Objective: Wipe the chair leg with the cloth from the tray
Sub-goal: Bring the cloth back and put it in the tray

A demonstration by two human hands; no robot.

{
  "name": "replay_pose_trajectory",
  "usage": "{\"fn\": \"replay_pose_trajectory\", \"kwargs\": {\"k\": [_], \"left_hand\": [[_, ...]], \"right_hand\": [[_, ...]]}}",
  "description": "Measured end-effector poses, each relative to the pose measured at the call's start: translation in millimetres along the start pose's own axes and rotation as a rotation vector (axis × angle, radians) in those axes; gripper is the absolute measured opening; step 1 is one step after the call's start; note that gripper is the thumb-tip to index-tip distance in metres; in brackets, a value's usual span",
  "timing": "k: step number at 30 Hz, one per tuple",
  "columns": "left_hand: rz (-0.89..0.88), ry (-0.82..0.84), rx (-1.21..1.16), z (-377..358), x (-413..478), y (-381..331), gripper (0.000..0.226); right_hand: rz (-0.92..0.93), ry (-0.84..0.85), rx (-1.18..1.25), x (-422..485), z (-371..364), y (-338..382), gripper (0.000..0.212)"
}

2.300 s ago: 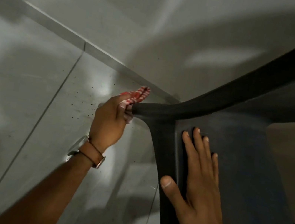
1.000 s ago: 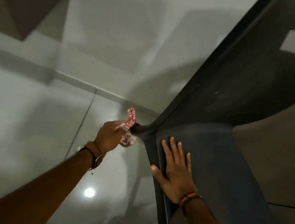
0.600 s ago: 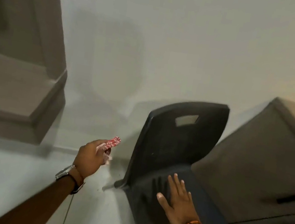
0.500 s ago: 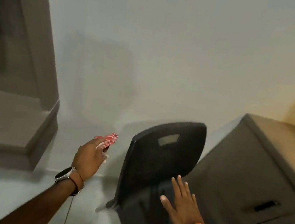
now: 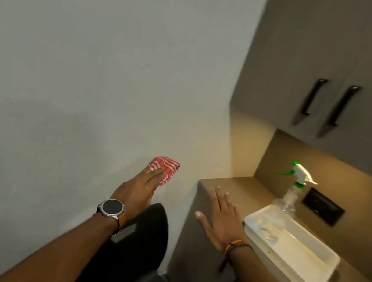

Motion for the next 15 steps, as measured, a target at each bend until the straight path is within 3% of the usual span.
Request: {"fn": "replay_pose_trajectory", "kwargs": {"k": [7, 15], "left_hand": [[-0.205, 0.107, -0.054, -61.8, 56.5, -135.3, 0.068], [-0.412, 0.222, -0.167, -155.5, 81.2, -278.4, 0.077]], "right_hand": [[-0.260, -0.048, -0.037, -66.3, 56.5, -135.3, 0.084], [-0.601, 0.062, 0.011, -183.1, 7.3, -268.0, 0.090]]}}
Point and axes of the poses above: each hand's wrist, its own x-axis towards the middle knuckle, its own z-axis out of the back of the hand, y = z × x, the point moved 1 cm from there along x, towards the middle knuckle, and after that the axes turned 4 degrees about -x, right-handed, at the moved point
